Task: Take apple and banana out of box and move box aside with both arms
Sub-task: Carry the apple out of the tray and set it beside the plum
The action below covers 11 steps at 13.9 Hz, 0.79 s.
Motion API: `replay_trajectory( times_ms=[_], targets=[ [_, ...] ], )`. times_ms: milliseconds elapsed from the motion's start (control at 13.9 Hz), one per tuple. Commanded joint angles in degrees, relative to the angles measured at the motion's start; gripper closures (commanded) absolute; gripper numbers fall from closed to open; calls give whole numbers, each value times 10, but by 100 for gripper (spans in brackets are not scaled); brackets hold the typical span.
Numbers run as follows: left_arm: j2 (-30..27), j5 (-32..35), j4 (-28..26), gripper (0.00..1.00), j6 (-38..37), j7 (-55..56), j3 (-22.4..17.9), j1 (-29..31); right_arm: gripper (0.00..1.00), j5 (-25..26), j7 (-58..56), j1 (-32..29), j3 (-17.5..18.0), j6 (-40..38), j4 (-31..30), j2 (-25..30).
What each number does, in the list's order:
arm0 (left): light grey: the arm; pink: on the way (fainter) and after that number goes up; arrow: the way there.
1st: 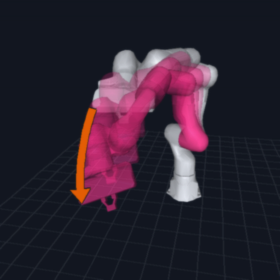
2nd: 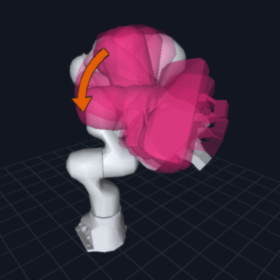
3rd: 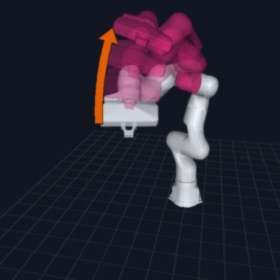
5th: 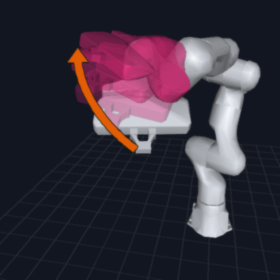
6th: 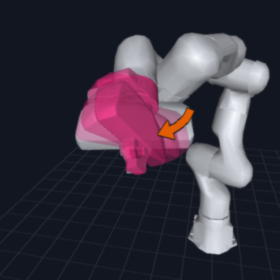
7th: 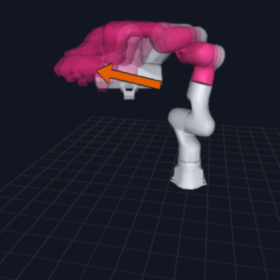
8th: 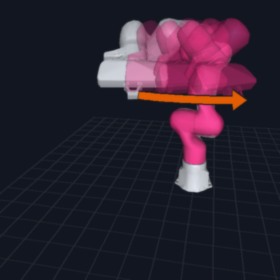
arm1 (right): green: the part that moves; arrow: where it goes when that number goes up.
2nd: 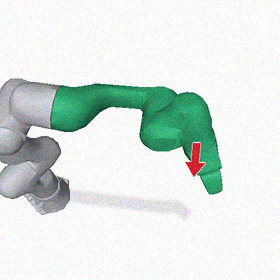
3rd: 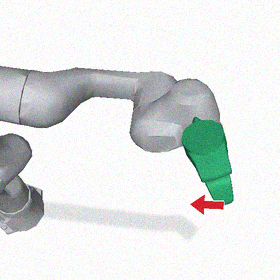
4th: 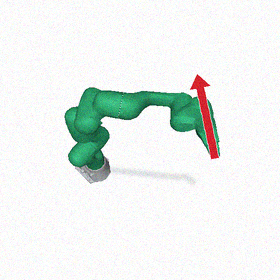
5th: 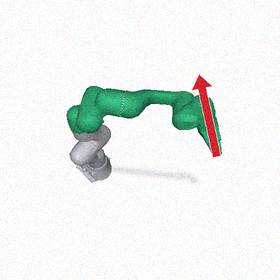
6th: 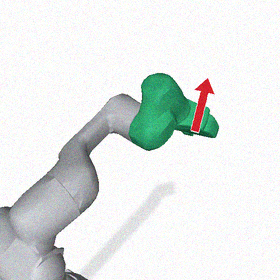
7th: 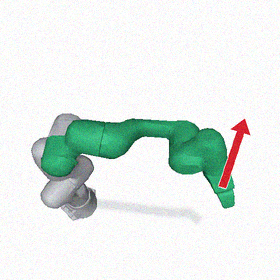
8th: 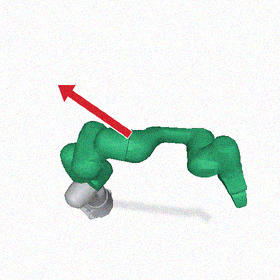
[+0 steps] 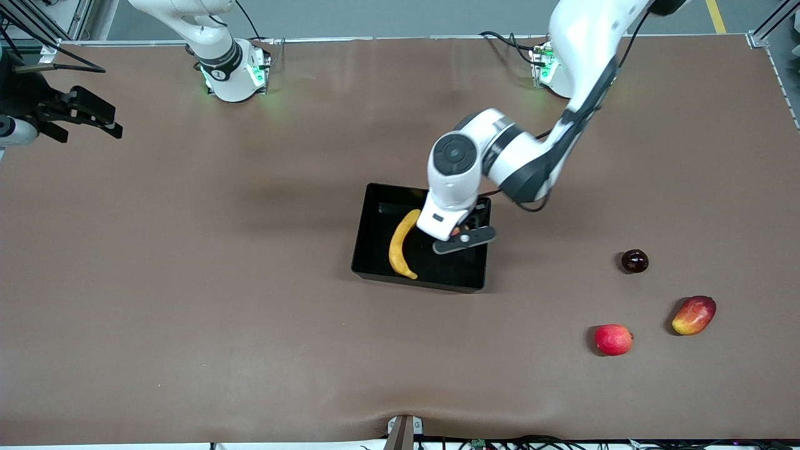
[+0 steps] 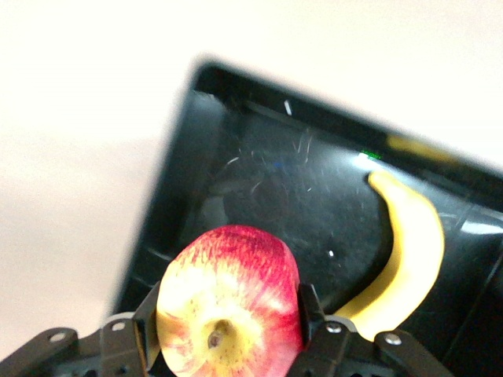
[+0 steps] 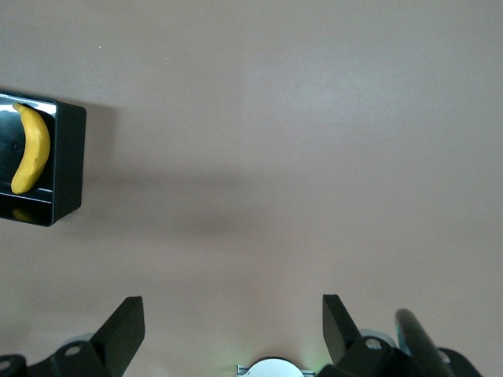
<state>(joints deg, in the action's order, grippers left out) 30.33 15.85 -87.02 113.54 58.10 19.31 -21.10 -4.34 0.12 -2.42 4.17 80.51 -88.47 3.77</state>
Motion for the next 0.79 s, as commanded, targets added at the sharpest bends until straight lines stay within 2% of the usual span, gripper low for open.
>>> replay_trajectory(
  times_ms=[0, 215, 359, 717],
  targets=[
    [-45, 0, 7, 100, -31, -53, 6, 56, 0, -9, -8, -5, 2, -15, 10, -14],
    [-63, -24, -2, 100, -55, -134, 5, 132, 0, -9, -10, -8, 2, -19, 10, -32],
    [-56, -25, -6, 100, -56, -195, 5, 180, 0, -9, -11, -23, 2, -54, 11, -36],
    [-5, -9, -26, 100, -23, -336, 3, 291, 0, -9, -8, -33, 2, -53, 15, -42]
  ],
)
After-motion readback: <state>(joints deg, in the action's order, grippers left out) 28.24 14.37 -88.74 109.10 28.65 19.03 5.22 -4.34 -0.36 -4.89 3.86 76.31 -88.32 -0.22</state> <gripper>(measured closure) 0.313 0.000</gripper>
